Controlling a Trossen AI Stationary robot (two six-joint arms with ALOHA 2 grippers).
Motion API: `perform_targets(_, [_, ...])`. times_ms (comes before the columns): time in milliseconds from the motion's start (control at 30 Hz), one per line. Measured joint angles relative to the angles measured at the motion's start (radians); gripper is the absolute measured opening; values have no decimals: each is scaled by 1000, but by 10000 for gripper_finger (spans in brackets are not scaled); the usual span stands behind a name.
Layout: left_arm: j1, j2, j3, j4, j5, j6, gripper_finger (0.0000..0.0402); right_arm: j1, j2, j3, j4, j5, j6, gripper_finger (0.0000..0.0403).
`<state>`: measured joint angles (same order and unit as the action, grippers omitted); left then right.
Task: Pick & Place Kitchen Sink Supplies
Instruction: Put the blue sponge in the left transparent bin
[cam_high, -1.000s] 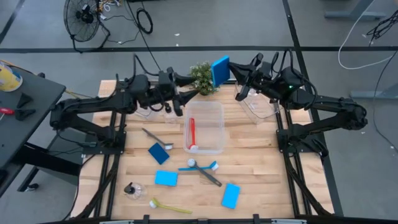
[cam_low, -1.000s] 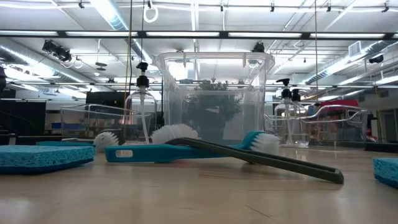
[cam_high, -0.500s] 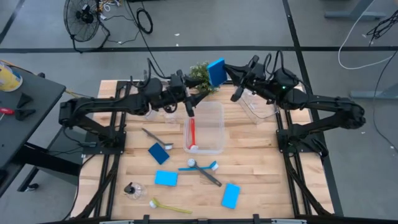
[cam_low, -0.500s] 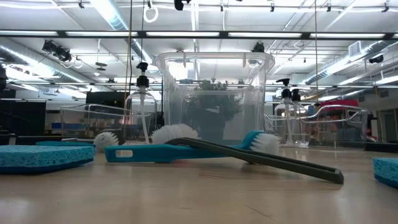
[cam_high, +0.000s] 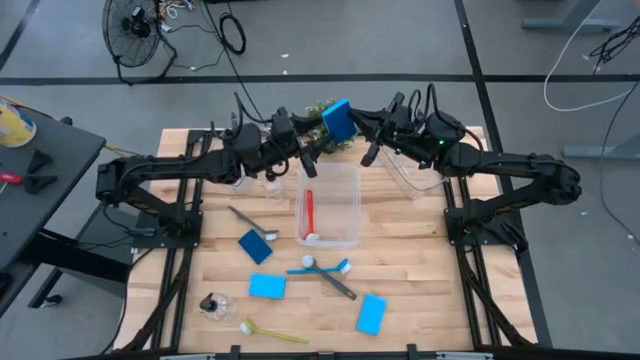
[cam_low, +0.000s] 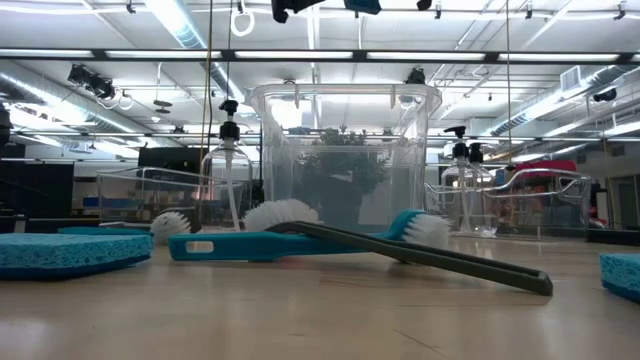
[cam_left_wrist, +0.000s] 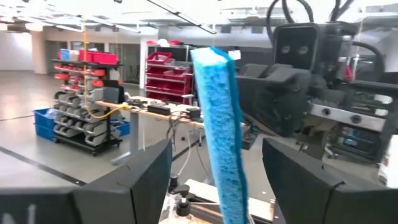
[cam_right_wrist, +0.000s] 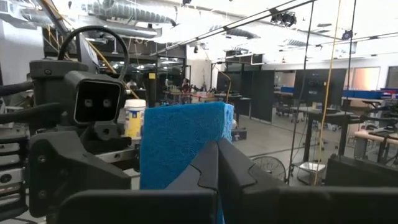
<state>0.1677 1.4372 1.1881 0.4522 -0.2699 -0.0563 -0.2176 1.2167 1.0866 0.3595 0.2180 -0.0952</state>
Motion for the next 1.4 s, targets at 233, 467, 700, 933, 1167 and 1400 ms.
perform_targets(233, [18, 0, 0, 0, 0, -35, 257, 0, 0, 0, 0, -10, 0, 0])
perform_targets(467, [21, -1, 0, 0, 17, -70, 245, 0, 0, 0, 0, -25, 0, 0])
perform_targets(700, [21, -1, 0, 0, 49, -71, 219, 0, 0, 0, -1, -26, 0, 0])
perform_targets(933, [21, -1, 0, 0, 50, -72, 162, 0, 0, 0, -1, -26, 0, 0])
perform_targets(1167, [21, -1, 0, 0, 50, -72, 116, 0, 0, 0, -3, -26, 0, 0])
perform_targets(1400, [21, -1, 0, 0, 50, -72, 80, 0, 0, 0, -11, -26, 0, 0])
